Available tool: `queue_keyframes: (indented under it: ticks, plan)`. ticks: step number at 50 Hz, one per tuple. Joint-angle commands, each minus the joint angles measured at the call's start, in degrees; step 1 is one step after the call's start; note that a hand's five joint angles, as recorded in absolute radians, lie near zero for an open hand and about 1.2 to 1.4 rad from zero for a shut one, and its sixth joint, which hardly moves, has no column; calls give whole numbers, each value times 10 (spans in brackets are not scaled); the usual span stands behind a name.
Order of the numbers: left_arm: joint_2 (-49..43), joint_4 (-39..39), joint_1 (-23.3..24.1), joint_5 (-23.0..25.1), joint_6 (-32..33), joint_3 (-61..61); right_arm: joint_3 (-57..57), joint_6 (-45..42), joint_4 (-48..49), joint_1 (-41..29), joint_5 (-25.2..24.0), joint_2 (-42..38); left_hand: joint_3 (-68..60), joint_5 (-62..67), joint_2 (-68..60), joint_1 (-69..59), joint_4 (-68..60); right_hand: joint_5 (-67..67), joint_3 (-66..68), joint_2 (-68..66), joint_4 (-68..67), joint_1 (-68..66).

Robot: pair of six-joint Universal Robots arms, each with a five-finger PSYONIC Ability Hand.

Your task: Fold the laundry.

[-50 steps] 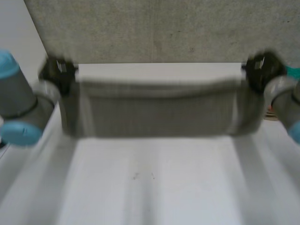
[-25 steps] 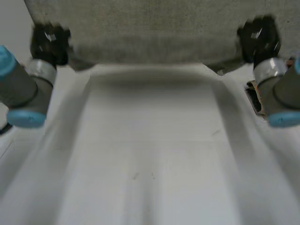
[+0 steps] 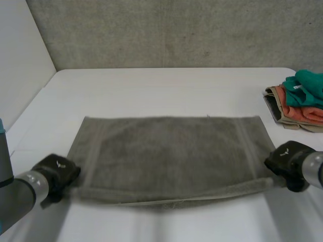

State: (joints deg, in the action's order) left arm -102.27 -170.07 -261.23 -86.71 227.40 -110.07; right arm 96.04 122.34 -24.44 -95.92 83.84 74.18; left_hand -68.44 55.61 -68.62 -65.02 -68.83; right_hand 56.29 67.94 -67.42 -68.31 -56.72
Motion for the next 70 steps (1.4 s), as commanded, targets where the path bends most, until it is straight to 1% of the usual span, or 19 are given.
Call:
queue_keyframes:
  ticks: [1,6,9,14,18,25,27,28,29,30,36,39,45,47,52,57,59,64,70]
  plan:
    - [-19,-57,13,-4,-5,54,-15,-25,100,6,7,-32,-116,144,-114,-150,-112,137,121,-126,-117,-233]
    - [-89,-160,50,-7,-51,127,-77,16,204,-35,36,-104,-116,144,-114,-150,-112,137,121,-126,-117,-233]
    - [-146,-205,63,-7,-70,179,-109,19,229,-50,53,-137,-116,144,-114,-150,-112,137,121,-126,-117,-233]
    - [-231,-230,71,-27,-74,270,-196,19,261,-59,79,-228,-116,144,-114,-150,-112,137,121,-126,-117,-233]
    - [-289,-234,86,-54,-72,345,-244,16,276,-60,82,-277,-116,144,-114,-150,-112,137,121,-126,-117,-233]
    - [-333,-249,99,-58,-77,412,-290,23,324,-60,84,-316,-92,121,-90,-126,-88,137,121,-126,-117,-233]
    - [-334,-258,103,-57,-78,416,-292,24,359,-61,85,-318,-24,52,-22,-58,-20,-197,-213,208,217,101]
    - [-334,-268,106,-58,-77,417,-292,24,370,-61,88,-318,291,-263,293,257,295,-405,-422,417,425,310]
    - [-334,-273,107,-58,-73,416,-292,23,387,-62,91,-318,534,-506,536,500,538,-563,-579,574,583,467]
    - [-334,-278,109,-58,-74,415,-291,23,394,-64,93,-317,584,-556,586,550,588,-563,-579,574,583,467]
    - [-326,-284,125,-61,-79,405,-285,42,400,-70,102,-297,584,-556,586,550,588,-563,-579,574,583,467]
    - [-321,-283,126,-61,-79,393,-274,88,400,-68,102,-265,584,-556,586,550,588,-563,-579,574,583,467]
    - [-244,-279,125,-58,-95,335,-231,200,396,-59,86,-175,584,-556,586,550,588,-563,-579,574,583,467]
    - [-218,-279,125,-57,-112,306,-213,215,392,-59,80,-148,584,-556,586,550,588,-563,-579,574,583,467]
    - [-146,-279,122,-49,-148,235,-132,229,359,-38,45,-90,584,-556,586,550,588,-563,-579,574,583,467]
    - [-97,-286,118,-15,-178,167,-47,234,276,-4,-9,-47,584,-556,586,550,588,-563,-579,574,583,467]
    - [-87,-286,118,4,-185,147,-25,237,263,2,-24,-46,584,-556,586,550,588,-563,-579,574,583,467]
    - [-85,-287,118,15,-187,128,14,236,274,14,-52,-48,584,-556,586,550,588,-525,-542,536,545,429]
    - [-90,-287,116,16,-187,124,14,229,341,21,-52,-125,584,-556,586,550,588,-500,-516,511,520,404]
